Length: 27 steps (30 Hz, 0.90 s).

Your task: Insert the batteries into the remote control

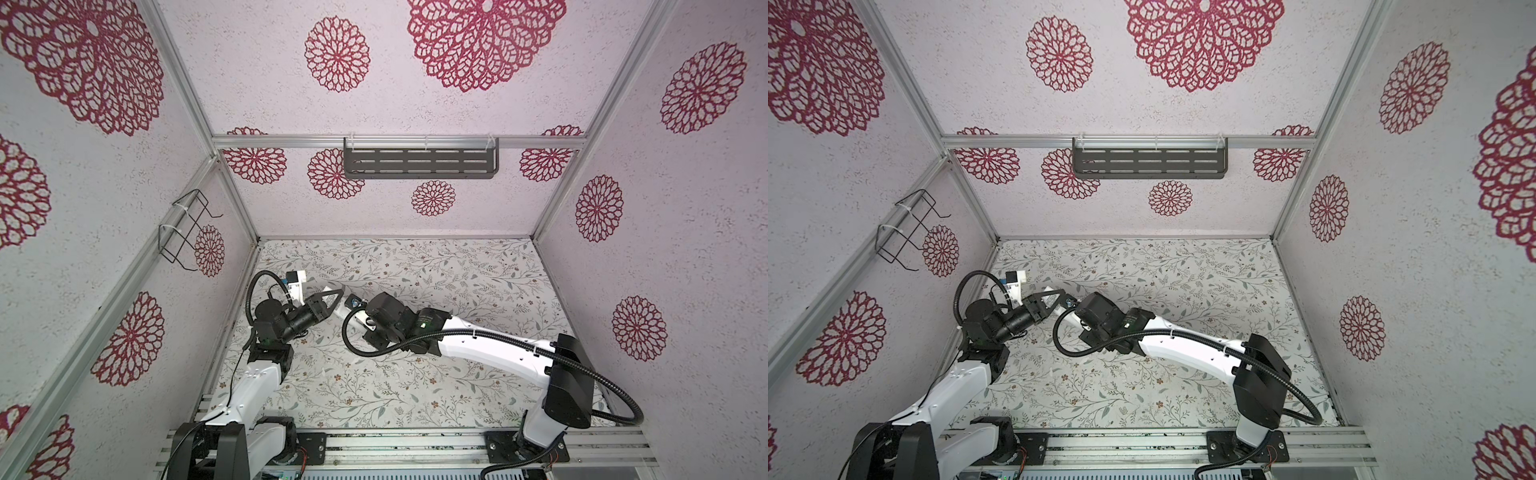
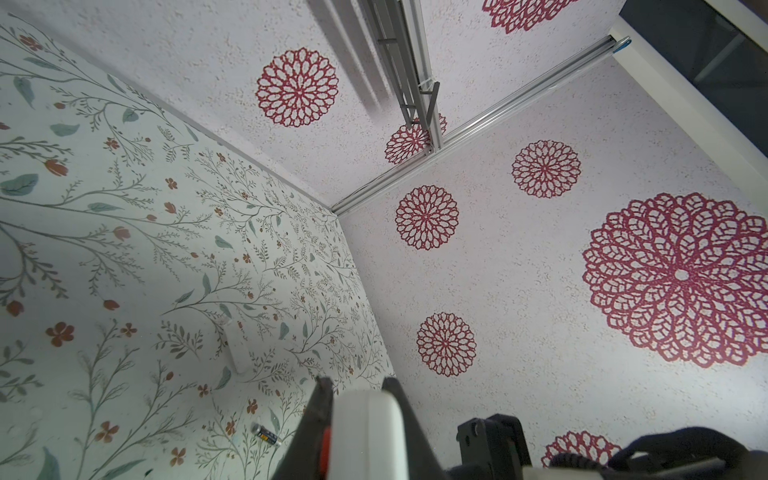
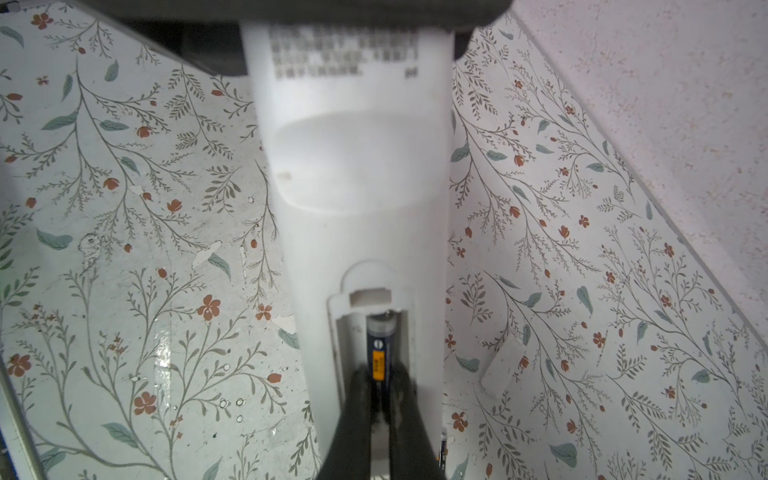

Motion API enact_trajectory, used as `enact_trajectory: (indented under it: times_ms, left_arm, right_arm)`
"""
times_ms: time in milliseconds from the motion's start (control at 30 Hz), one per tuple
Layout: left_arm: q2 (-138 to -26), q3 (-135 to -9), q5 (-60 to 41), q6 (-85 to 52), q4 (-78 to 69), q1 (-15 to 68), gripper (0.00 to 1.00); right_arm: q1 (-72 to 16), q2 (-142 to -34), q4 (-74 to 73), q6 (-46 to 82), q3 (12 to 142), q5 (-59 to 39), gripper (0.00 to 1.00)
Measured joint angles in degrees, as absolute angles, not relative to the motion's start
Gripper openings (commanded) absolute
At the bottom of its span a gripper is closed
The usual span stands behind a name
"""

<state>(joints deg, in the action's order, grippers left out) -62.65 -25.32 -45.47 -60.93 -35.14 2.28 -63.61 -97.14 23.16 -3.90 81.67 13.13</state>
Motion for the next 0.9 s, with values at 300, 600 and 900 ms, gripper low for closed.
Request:
enact_trajectory:
  times_ms: [300,600,900]
  left_arm:
    - [-58.39,-26.41,-43.88,-55.88,-24.4,2.35,0.0]
    - [-56.25,-27.88,-43.0,-52.34,-16.14,2.39,0.0]
    - [-55.9,-27.9,-43.83,-52.07,-14.15,1.34,0.0]
  right_arm:
    - [-63.92,-97.34,23.46,-3.29,81.28,12.08,0.15]
    - [-64.07,-97.34,23.92,-2.92,80.97,10.28,0.18]
    - [-64.18,-97.25,23.66,-2.94,80.2,8.88,0.21]
